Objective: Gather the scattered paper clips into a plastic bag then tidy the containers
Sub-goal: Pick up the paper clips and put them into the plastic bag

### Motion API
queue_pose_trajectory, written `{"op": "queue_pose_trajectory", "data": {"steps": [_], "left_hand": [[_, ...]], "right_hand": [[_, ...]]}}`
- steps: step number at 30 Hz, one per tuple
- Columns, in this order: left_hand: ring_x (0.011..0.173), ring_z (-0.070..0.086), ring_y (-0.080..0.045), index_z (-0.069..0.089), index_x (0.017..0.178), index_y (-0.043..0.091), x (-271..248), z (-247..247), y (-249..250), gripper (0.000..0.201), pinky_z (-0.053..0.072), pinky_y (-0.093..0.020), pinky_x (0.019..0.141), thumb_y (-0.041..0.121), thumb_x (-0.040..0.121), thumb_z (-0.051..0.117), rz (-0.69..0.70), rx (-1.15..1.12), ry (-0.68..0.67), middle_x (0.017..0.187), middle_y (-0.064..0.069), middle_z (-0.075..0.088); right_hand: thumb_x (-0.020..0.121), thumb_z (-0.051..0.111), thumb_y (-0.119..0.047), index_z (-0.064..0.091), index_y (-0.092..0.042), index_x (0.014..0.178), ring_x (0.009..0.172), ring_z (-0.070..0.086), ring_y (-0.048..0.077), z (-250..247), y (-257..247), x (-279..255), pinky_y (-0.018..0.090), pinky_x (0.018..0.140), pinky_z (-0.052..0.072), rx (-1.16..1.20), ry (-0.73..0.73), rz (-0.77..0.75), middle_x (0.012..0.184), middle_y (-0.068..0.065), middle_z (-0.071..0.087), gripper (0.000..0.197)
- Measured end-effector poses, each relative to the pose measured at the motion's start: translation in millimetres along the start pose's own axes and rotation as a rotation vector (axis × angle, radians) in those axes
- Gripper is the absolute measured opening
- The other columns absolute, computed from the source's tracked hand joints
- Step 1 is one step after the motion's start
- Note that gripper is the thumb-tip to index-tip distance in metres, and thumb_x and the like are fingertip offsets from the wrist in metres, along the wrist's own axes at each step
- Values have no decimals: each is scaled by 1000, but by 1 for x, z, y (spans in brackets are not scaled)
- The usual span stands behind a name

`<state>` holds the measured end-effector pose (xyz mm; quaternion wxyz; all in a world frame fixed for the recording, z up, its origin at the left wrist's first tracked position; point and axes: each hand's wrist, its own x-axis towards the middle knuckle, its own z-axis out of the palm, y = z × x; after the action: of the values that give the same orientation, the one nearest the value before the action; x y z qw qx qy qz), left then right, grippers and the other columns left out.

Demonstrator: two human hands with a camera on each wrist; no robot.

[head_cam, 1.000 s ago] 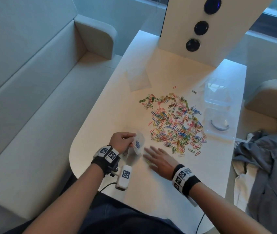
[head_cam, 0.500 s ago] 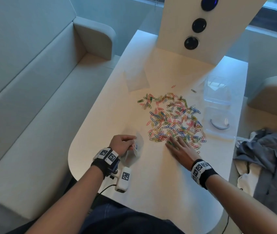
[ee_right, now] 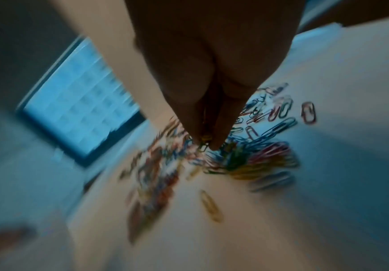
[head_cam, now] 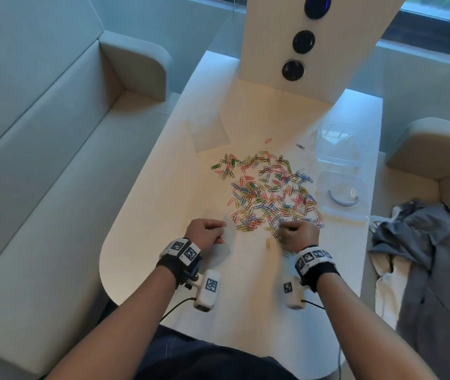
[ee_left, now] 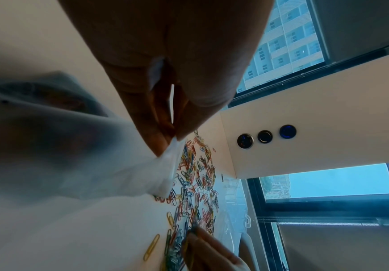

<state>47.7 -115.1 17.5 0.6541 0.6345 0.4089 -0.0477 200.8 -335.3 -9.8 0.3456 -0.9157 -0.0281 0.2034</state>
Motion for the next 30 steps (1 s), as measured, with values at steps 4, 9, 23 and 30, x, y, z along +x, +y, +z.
{"op": "queue_pose_trajectory", "data": {"steps": [4,9,23,30], "left_hand": [[66,65,-23,75,85,18,2,10,5,20,58,-42,85,1,84,66,10,18,-32,74,-15,72],[63,66,-24,74,86,18,3,27,11,19,58,-46,86,1,84,66,30,38,-54,66,-11,72],[69,72,-11,73,80,36,-7,39,21,22,60,-35,83,15,85,69,126,235,-179,73,4,74],[79,74,-22,79,82,30,-5,36,18,19,59,-42,85,13,81,72,92,190,-226,84,-5,77]], "right_hand": [[80,73,1,72,2,104,88,70,21,-8,-12,-10,29,82,59,858,-105,331,96,13,74,25],[86,59,11,64,11,107,87,71,23,-1,-54,-42,27,79,60,1236,-353,346,94,17,73,22],[85,55,-1,77,-12,98,81,64,21,27,-77,-58,31,76,54,-117,-397,-12,94,11,74,28],[94,50,-11,62,-7,122,112,60,30,18,-100,-70,34,91,49,-379,-467,-37,121,14,63,31]]}}
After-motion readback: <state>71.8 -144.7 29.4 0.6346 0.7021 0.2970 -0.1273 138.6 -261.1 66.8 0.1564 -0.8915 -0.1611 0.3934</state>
